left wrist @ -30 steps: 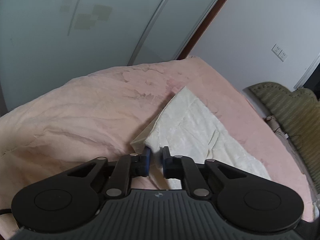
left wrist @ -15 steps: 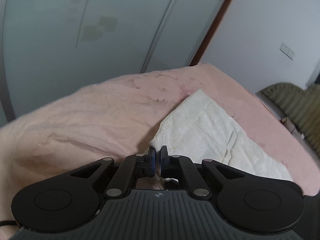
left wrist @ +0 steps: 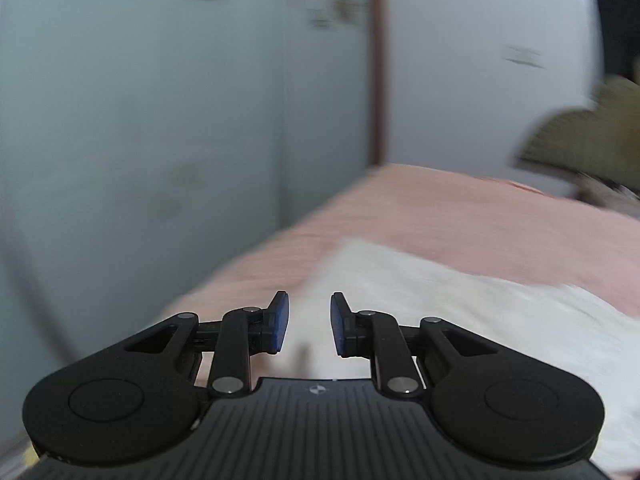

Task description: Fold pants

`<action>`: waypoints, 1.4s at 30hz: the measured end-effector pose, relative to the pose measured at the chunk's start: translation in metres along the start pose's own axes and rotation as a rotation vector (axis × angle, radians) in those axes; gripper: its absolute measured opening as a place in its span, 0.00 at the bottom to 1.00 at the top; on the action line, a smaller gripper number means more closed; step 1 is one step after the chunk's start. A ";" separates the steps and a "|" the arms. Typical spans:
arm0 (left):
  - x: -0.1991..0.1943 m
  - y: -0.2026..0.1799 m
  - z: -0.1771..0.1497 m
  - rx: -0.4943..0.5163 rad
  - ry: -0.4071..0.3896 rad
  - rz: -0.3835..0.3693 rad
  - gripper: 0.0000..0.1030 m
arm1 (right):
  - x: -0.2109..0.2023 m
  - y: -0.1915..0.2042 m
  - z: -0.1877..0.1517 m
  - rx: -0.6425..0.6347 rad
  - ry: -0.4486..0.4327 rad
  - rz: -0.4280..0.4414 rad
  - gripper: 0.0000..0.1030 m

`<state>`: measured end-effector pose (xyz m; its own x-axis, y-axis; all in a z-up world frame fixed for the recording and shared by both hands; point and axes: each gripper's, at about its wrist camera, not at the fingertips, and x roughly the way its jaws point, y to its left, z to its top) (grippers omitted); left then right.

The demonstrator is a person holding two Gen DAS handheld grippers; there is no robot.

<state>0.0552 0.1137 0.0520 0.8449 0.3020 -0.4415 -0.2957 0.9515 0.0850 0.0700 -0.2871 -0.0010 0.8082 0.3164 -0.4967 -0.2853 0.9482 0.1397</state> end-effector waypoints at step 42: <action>-0.025 -0.305 -0.109 0.583 -0.016 -0.610 0.71 | -0.137 -0.264 -0.124 0.963 -0.324 -0.299 0.61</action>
<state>0.0753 -0.1909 -0.0601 0.7896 -0.2782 -0.5470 0.4881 0.8249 0.2851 -0.0290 -0.5847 -0.0760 0.9175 -0.0757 -0.3905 0.3618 0.5667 0.7403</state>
